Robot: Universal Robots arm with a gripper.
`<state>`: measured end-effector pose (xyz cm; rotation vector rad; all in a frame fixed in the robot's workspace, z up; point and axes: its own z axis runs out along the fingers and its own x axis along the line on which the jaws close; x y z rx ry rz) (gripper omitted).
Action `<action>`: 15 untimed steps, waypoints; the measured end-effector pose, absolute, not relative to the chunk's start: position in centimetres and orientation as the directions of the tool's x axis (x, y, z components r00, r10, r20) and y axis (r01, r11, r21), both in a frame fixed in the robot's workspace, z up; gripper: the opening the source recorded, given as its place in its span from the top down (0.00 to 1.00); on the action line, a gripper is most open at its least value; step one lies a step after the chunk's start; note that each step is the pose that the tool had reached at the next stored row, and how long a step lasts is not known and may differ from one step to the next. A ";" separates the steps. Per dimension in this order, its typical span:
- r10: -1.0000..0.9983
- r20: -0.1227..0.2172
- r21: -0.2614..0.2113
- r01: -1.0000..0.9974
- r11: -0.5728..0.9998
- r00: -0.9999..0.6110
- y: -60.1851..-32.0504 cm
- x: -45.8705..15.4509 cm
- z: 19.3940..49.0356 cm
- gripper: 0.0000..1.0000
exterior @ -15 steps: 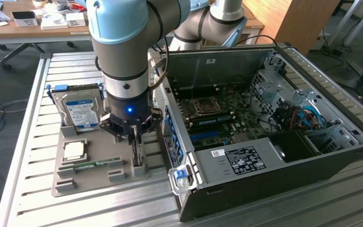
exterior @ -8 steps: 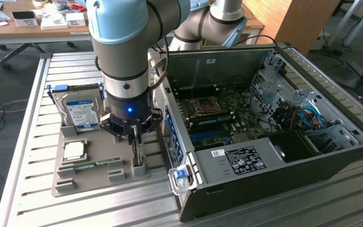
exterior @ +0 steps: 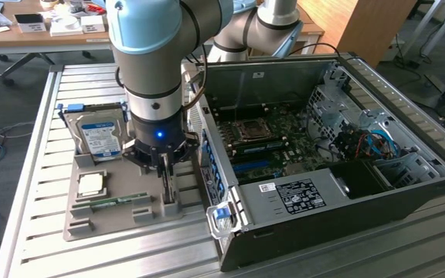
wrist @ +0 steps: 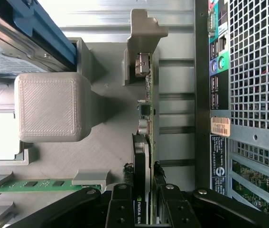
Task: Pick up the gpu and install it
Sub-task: 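Pick up the gpu and move the gpu toward the slot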
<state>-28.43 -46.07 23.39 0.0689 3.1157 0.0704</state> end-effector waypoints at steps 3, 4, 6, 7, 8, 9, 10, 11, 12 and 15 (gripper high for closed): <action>0.043 -0.023 0.046 0.042 0.998 -0.999 -46.1 -28.4 23.4 0.73; 0.043 -0.023 0.046 0.042 0.998 -0.999 -46.1 -28.4 23.4 0.73; 0.043 -0.023 0.046 0.042 0.998 -0.999 -46.1 -28.4 23.4 0.73; 0.043 -0.023 0.046 0.042 0.998 -0.999 -46.1 -28.4 23.4 0.73; 0.041 -0.023 0.046 0.040 0.998 -0.999 -46.1 -28.4 23.4 0.73; 0.039 -0.023 0.046 0.038 0.998 -0.999 -46.1 -28.4 23.4 0.73; 0.039 -0.023 0.046 0.038 0.998 -0.999 -46.1 -28.4 23.4 0.73; 0.039 -0.023 0.046 0.038 0.998 -0.999 -46.1 -28.4 23.4 0.73; 0.039 -0.023 0.046 0.038 0.998 -0.999 -46.1 -28.4 23.4 0.73; 0.039 -0.023 0.046 0.038 0.998 -0.999 -46.1 -28.4 23.4 0.73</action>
